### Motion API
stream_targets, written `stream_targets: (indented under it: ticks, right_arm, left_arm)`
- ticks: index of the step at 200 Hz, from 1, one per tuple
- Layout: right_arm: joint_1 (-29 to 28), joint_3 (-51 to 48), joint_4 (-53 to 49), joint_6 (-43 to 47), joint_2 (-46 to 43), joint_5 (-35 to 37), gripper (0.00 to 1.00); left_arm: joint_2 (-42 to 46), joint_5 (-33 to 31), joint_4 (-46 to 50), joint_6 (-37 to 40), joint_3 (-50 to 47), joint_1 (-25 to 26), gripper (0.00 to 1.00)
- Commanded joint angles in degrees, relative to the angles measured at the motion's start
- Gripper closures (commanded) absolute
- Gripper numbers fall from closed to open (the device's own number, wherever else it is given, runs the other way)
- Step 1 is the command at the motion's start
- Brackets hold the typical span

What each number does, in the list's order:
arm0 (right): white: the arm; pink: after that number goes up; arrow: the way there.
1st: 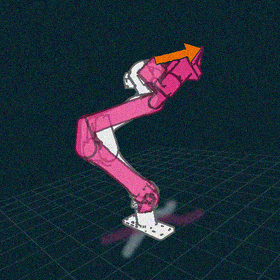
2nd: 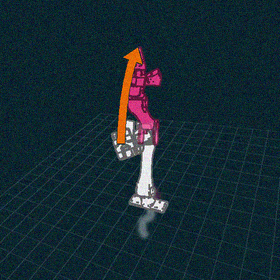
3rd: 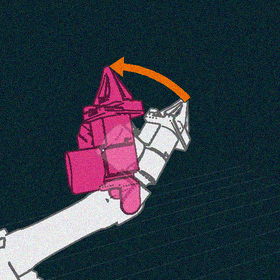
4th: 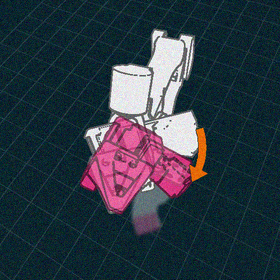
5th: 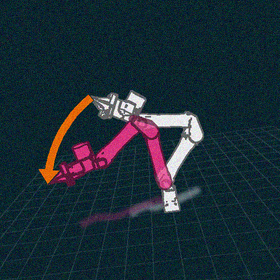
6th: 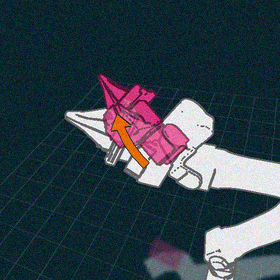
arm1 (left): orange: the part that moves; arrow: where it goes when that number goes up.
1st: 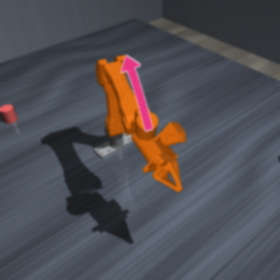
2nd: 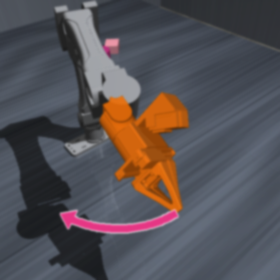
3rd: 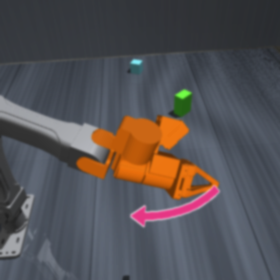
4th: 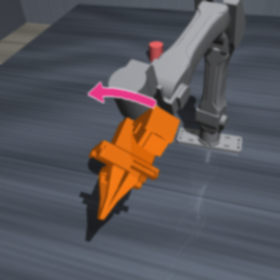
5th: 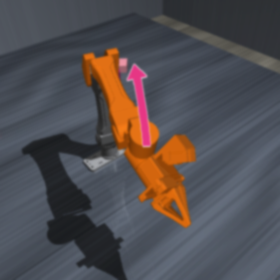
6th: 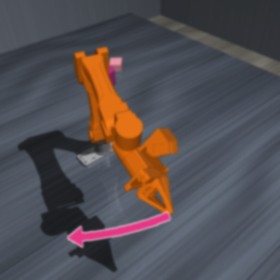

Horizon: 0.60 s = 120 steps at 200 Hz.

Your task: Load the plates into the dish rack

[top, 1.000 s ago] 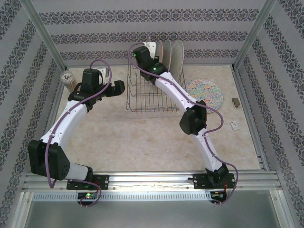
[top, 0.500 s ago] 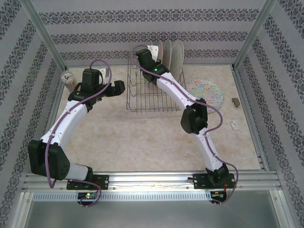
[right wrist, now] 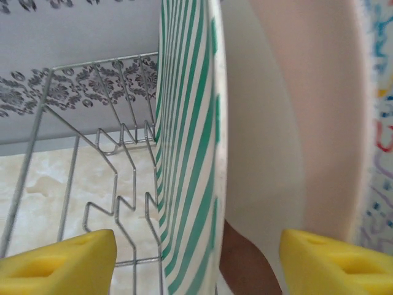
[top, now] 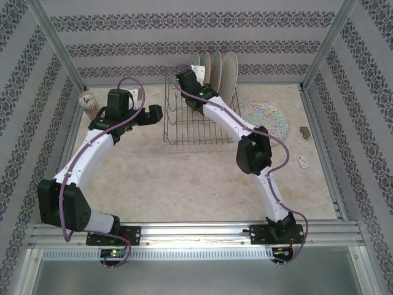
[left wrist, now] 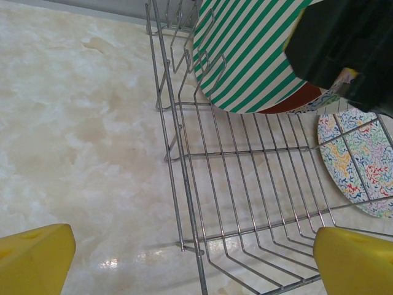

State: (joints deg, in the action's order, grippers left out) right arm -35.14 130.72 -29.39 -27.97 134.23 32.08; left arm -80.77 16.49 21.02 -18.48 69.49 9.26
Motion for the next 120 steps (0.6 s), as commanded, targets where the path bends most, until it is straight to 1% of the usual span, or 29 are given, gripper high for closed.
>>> stream_targets:
  ticks: [1,16,23,30,32,56,68,77,90,110,120]
  right_arm:
    - [-1.5,-2.8,0.7,2.0,-9.3,2.1,0.22]
    - [-2.1,-6.9,1.7,3.0,-13.7,2.1,0.18]
    - [-2.2,-8.4,1.9,4.4,-16.2,0.7,0.12]
    - [-2.6,-9.5,1.4,6.0,-18.4,-0.4,0.04]
    - [-2.7,-9.7,1.1,6.6,-19.0,-0.7,0.03]
    - [-4.3,-13.3,-1.9,15.1,-26.5,-4.1,0.02]
    - [-4.5,-16.0,-3.6,16.5,-30.6,-5.0,0.02]
    - [-4.2,-19.6,-4.1,15.8,-34.3,-5.2,0.02]
    - [-3.1,-27.3,-2.6,13.8,-40.9,-7.5,0.02]
    - [0.7,-42.1,2.4,4.1,-52.4,-12.9,0.02]
    - [3.6,-48.7,4.1,-2.7,-57.5,-15.3,0.07]
  left_arm:
    - [0.6,0.7,-1.2,-1.1,0.0,-0.7,0.00]
    - [0.9,0.9,-1.6,-1.4,-0.4,-0.7,0.00]
    - [0.7,1.0,-1.8,-1.6,-0.6,-0.7,0.00]
    - [0.6,1.3,-1.7,-1.8,-0.5,-0.7,0.00]
    - [0.5,1.3,-1.6,-1.8,-0.5,-0.6,0.00]
    - [1.1,1.7,-1.7,-1.9,-0.5,-0.6,0.00]
    - [1.7,1.6,-2.1,-1.9,-0.8,-0.6,0.00]
    - [2.0,1.5,-2.3,-2.0,-1.0,-0.5,0.00]
    - [2.2,1.4,-2.3,-1.9,-1.1,-0.2,0.00]
    - [2.9,0.3,-1.7,-1.0,-0.9,0.7,0.00]
    - [3.3,-0.5,-1.7,-0.5,-1.0,1.3,0.00]
